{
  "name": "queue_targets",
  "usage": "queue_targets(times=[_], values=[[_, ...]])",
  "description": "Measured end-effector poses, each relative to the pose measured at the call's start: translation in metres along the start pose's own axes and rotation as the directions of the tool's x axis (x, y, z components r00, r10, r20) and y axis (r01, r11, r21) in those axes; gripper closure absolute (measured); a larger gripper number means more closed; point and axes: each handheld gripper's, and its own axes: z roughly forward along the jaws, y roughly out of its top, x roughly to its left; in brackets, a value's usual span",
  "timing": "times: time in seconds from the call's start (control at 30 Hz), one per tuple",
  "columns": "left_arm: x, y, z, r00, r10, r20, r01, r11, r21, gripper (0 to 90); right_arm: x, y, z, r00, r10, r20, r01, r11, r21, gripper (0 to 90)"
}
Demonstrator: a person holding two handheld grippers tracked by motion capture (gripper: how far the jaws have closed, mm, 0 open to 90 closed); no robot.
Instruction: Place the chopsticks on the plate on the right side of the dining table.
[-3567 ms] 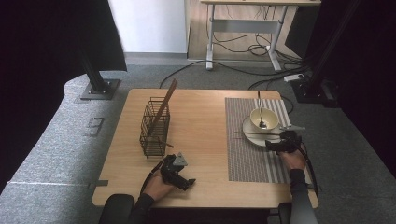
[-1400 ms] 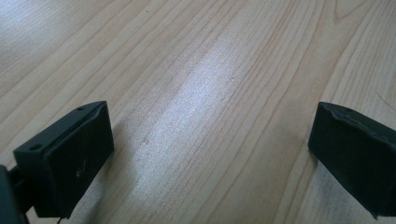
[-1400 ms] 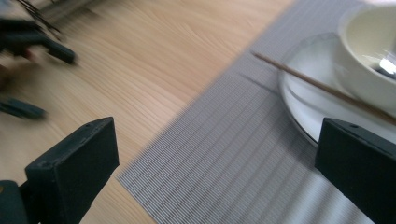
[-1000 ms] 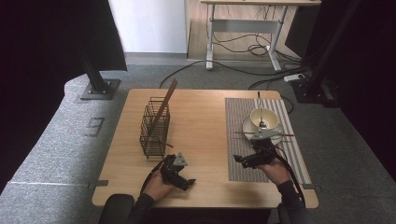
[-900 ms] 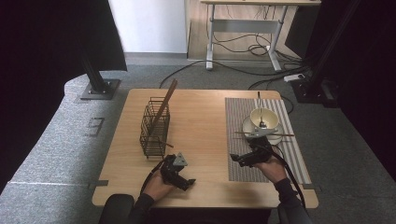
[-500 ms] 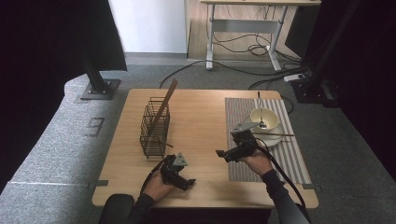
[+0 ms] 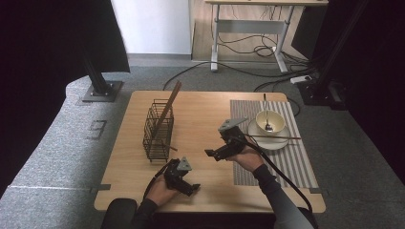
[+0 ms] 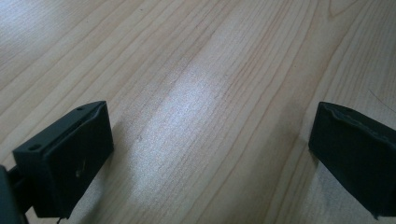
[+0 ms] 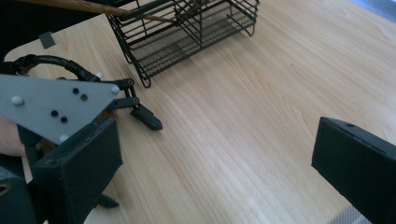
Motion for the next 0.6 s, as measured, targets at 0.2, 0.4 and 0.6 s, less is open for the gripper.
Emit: queue_targets(times=[0.2, 0.4, 0.6], values=[[-0.001, 0.0, 0.0, 1.0, -0.002, 0.0, 0.002, 1.0, 0.003, 0.0, 0.011, 0.015, 0.013, 0.9986, -0.027, -0.045, 0.026, 1.0, -0.014, 1.7], [-0.001, 0.0, 0.0, 1.0, -0.004, 0.002, 0.004, 1.0, 0.002, 0.0, 0.021, 0.029, 0.024, 0.9975, -0.031, -0.064, 0.03, 0.999, -0.025, 1.6], [-0.001, 0.0, -0.001, 1.0, -0.005, 0.001, 0.005, 1.0, 0.004, 0.0, 0.032, 0.039, 0.035, 0.993, -0.058, -0.103, 0.055, 0.998, -0.031, 1.5]])
